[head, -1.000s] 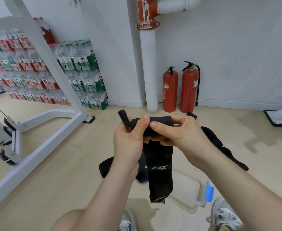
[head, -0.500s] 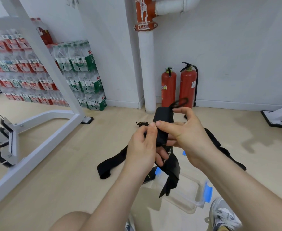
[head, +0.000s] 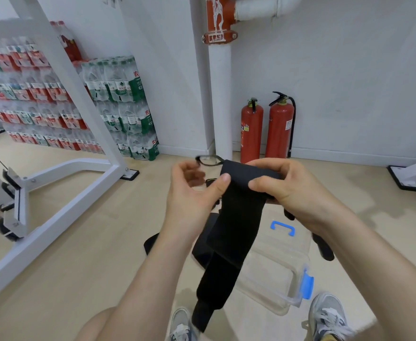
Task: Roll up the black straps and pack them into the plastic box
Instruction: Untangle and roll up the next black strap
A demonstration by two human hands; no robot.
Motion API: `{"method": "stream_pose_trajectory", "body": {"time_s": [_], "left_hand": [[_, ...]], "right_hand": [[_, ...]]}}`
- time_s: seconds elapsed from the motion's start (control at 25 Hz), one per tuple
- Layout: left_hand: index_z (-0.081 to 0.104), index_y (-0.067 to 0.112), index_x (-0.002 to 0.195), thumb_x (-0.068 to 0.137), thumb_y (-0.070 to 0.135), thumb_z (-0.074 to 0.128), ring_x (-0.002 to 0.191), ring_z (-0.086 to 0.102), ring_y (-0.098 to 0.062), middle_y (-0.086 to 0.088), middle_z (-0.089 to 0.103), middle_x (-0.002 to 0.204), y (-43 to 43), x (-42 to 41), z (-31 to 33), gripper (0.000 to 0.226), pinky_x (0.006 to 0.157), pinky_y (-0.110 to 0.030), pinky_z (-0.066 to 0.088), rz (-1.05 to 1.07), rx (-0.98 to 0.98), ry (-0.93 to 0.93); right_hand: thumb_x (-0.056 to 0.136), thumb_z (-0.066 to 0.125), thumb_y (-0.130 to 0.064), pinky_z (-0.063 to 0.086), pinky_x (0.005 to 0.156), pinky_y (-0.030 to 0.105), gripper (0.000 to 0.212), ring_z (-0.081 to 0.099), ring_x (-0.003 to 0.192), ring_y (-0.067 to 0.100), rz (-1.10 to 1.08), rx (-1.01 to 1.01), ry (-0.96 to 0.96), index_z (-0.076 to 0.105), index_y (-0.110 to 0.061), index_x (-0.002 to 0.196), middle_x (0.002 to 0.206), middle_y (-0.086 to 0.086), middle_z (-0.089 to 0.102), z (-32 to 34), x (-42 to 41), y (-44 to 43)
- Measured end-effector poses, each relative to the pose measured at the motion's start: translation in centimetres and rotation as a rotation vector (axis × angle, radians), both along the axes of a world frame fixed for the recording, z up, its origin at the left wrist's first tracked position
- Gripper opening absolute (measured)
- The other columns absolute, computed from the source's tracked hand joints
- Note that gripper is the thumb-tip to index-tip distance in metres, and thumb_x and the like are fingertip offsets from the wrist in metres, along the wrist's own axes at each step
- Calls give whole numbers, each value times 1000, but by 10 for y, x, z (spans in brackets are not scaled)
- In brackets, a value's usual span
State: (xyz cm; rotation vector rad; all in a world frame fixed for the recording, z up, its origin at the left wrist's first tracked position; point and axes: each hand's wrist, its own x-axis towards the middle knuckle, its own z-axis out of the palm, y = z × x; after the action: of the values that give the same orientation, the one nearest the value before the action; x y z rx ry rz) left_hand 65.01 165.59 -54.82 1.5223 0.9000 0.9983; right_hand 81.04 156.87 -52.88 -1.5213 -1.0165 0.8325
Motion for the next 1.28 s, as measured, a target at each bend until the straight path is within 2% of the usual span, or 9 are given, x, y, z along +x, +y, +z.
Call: {"method": "stream_pose_trajectory", "body": {"time_s": [0.12, 0.28, 0.44, 0.64, 0.76, 0.84, 1.0, 1.12, 1.28], "left_hand": [[50, 26, 130, 84, 18, 76, 103, 68, -5, 5, 70, 116, 8, -7, 3, 52, 74, -14, 53, -242, -142, -42], [65, 21, 98, 83, 12, 77, 82, 69, -13, 10, 74, 88, 8, -2, -2, 21, 75, -33, 60, -112, -61, -63], [62, 26, 110, 86, 10, 72, 81, 73, -19, -5, 75, 81, 3, 4, -4, 30, 69, -30, 58, -218, -87, -125], [61, 42, 108, 82, 33, 77, 83, 58, 1, 11, 60, 89, 0, 5, -2, 32, 76, -18, 46, -266, 182, 52], [67, 31, 113, 75, 45, 78, 111, 64, -12, 6, 70, 114, 2, 7, -3, 42, 97, -35, 51, -342, 157, -14], [66, 32, 116, 81, 46, 69, 113, 66, -18, 4, 72, 116, -2, 10, -5, 37, 98, -42, 52, -341, 161, -51], [43, 55, 120, 92, 52, 56, 108, 62, 5, 26, 66, 108, -12, 13, -3, 30, 90, -15, 49, -223, 406, 95], [47, 43, 122, 92, 51, 49, 100, 63, 5, 25, 66, 101, -13, 14, -3, 31, 79, -11, 47, -178, 452, 80], [56, 21, 120, 95, 44, 48, 93, 66, -2, 16, 70, 97, -10, 17, -10, 35, 80, -26, 53, -126, 420, 34]], "right_hand": [[87, 66, -6, 59, 84, 35, 26, 72, 93, 17, 40, 54, 28, 73, -25, 103, 96, -1, 75, 3, 7, -3], [81, 71, -10, 48, 92, 65, 25, 72, 95, 29, 34, 92, 60, 77, -26, 99, 101, 10, 74, 0, 15, -3], [77, 72, -6, 60, 79, 34, 29, 72, 95, 27, 92, 174, 152, 75, -18, 103, 100, 9, 75, -2, 20, -3], [75, 67, -11, 60, 75, 32, 40, 71, 96, 26, 213, 199, 223, 69, -7, 115, 105, 12, 72, -1, 29, -8], [78, 65, -12, 60, 78, 35, 39, 68, 98, 27, 268, 238, 319, 66, -7, 117, 108, 13, 69, -1, 28, -8], [81, 63, -13, 59, 81, 36, 37, 68, 99, 26, 277, 262, 378, 65, -8, 117, 109, 13, 69, -2, 24, -6], [84, 63, -20, 59, 81, 37, 40, 68, 103, 25, 229, 239, 375, 62, -11, 123, 111, 12, 70, -7, 12, -2], [88, 64, -34, 53, 80, 45, 40, 67, 96, 25, 191, 187, 267, 59, -18, 125, 105, 6, 70, -8, 2, -2], [96, 53, -33, 53, 62, 24, 28, 65, 78, 5, 166, 122, 43, 52, -19, 120, 92, -4, 64, -5, -9, -5]]}}
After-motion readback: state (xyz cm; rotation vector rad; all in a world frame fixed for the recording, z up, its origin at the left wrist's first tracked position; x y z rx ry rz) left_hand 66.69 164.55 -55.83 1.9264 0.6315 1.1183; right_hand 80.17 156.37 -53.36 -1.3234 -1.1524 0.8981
